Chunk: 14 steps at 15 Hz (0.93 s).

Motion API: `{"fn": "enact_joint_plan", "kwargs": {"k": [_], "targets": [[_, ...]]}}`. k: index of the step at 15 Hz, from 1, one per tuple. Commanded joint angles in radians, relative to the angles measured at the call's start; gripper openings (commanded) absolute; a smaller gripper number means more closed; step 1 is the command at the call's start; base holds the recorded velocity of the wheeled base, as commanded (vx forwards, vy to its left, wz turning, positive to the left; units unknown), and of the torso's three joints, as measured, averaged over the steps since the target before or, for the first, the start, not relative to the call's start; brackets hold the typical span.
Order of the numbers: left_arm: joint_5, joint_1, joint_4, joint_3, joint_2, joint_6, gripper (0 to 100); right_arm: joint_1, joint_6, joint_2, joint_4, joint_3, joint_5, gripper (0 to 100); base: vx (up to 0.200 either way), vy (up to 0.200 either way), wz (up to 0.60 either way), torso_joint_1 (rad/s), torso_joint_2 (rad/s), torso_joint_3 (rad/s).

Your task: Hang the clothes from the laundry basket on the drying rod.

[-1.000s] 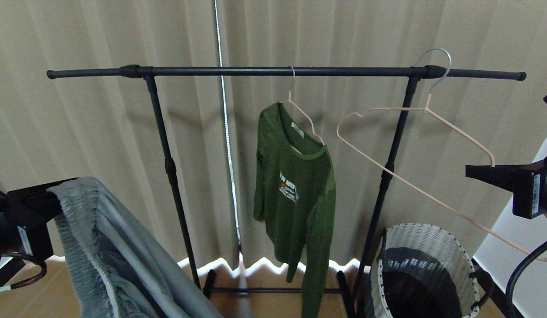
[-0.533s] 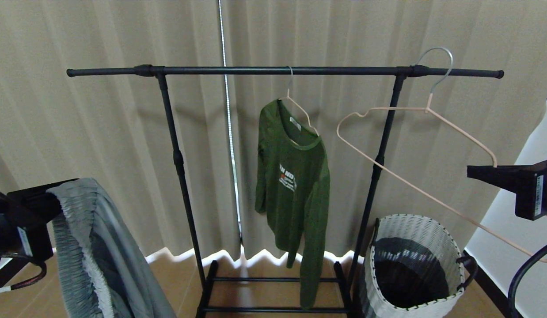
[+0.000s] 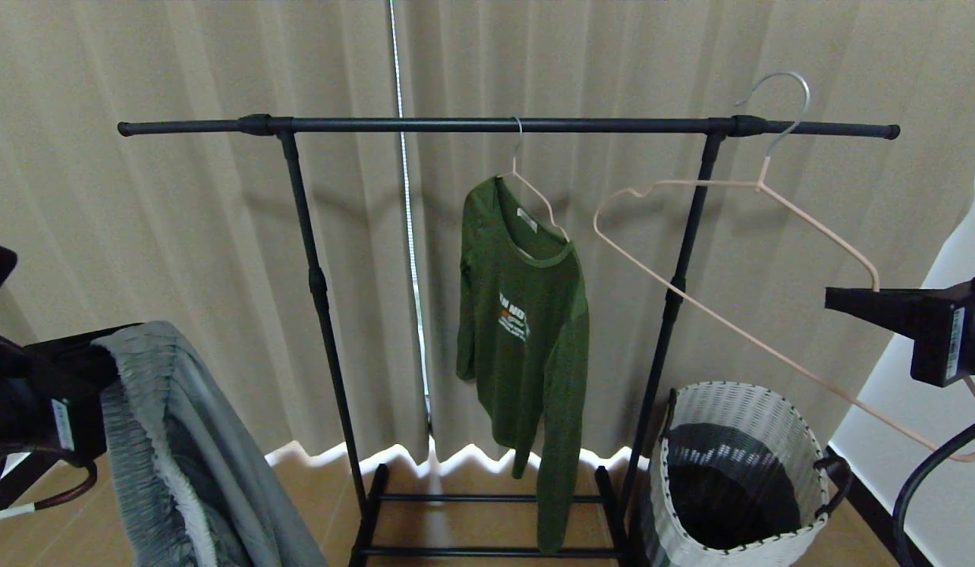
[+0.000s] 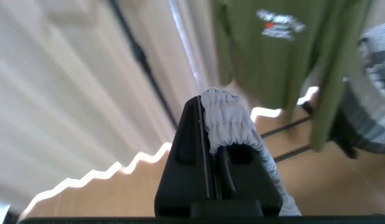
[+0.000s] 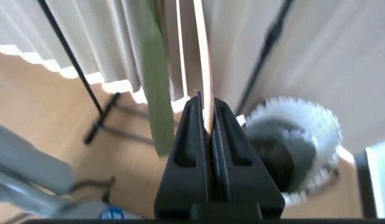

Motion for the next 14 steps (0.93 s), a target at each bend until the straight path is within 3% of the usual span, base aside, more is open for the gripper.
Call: {"fn": "enact_joint_plan", "kwargs": {"k": [1, 3, 5, 8, 10, 14], "targets": [[0.111, -0.042, -0.001, -0.045, 0.086, -0.003, 0, 0.009, -0.002, 0.011, -0.061, 0.044, 0.035, 0, 0.000, 0.000, 0.00, 0.000, 0.00, 0.000], [0.251, -0.109, 0.002, -0.119, 0.165, -0.014, 0, 0.055, -0.002, 0.014, -0.109, 0.064, 0.078, 0, 0.000, 0.000, 0.00, 0.000, 0.00, 0.000], [0.321, -0.181, 0.049, -0.209, 0.228, -0.054, 0, 0.131, 0.016, 0.016, -0.109, 0.066, 0.101, 0, 0.000, 0.000, 0.00, 0.000, 0.00, 0.000], [0.359, -0.281, 0.259, -0.401, 0.314, -0.210, 0, 0.276, 0.122, 0.047, -0.111, 0.074, 0.120, 0, 0.000, 0.000, 0.00, 0.000, 0.00, 0.000], [0.459, -0.330, 0.408, -0.562, 0.388, -0.360, 0, 0.340, 0.136, 0.080, -0.111, 0.084, 0.120, 0, 0.000, 0.000, 0.00, 0.000, 0.00, 0.000], [0.568, -0.350, 0.424, -0.668, 0.491, -0.429, 0, 0.426, 0.139, 0.083, -0.111, 0.086, 0.123, 0, 0.000, 0.000, 0.00, 0.000, 0.00, 0.000]]}}
